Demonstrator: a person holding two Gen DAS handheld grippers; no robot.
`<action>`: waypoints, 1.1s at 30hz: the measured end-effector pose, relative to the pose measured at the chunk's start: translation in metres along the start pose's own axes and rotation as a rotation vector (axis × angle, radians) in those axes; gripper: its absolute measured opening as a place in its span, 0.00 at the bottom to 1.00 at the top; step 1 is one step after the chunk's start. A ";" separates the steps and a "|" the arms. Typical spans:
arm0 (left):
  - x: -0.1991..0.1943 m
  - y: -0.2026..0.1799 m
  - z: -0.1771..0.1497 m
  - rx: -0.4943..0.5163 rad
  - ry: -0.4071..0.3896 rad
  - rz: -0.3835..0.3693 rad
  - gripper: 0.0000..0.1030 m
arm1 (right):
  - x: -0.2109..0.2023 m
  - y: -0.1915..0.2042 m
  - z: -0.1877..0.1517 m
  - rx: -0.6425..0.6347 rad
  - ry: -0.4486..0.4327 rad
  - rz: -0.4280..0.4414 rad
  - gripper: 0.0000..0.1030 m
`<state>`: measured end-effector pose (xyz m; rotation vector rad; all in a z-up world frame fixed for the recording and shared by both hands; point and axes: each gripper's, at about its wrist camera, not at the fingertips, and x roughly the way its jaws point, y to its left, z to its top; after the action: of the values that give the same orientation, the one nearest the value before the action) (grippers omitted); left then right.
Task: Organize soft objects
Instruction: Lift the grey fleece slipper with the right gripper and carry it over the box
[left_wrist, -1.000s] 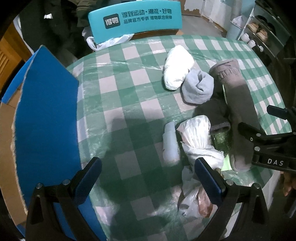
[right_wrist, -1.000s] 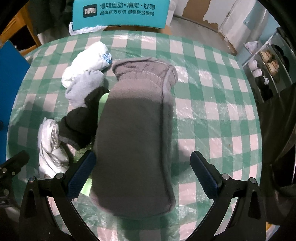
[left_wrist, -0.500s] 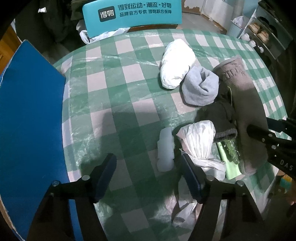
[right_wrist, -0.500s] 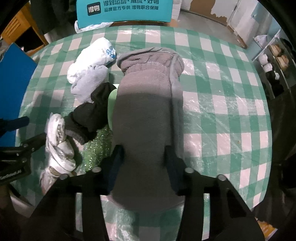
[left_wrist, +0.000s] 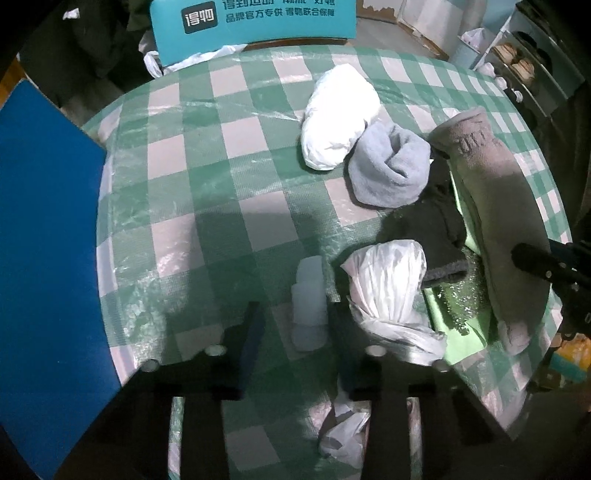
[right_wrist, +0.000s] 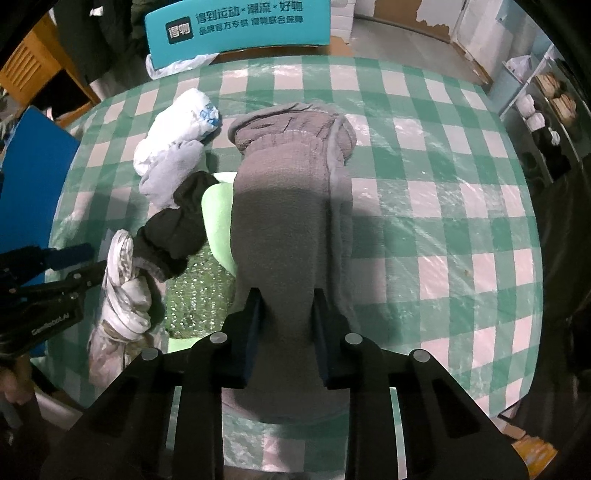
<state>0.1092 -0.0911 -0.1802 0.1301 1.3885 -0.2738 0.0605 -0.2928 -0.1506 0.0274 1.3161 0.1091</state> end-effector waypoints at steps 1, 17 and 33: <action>0.001 0.001 0.001 -0.003 0.004 -0.015 0.21 | -0.001 0.000 0.000 0.002 -0.003 0.003 0.23; -0.033 -0.005 -0.011 0.035 -0.072 0.030 0.15 | -0.028 0.008 0.000 -0.029 -0.075 0.013 0.16; -0.080 -0.006 -0.026 0.050 -0.157 0.086 0.15 | -0.069 0.017 -0.004 -0.071 -0.174 0.010 0.12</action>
<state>0.0700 -0.0816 -0.1062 0.2049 1.2171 -0.2425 0.0384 -0.2826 -0.0834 -0.0169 1.1379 0.1582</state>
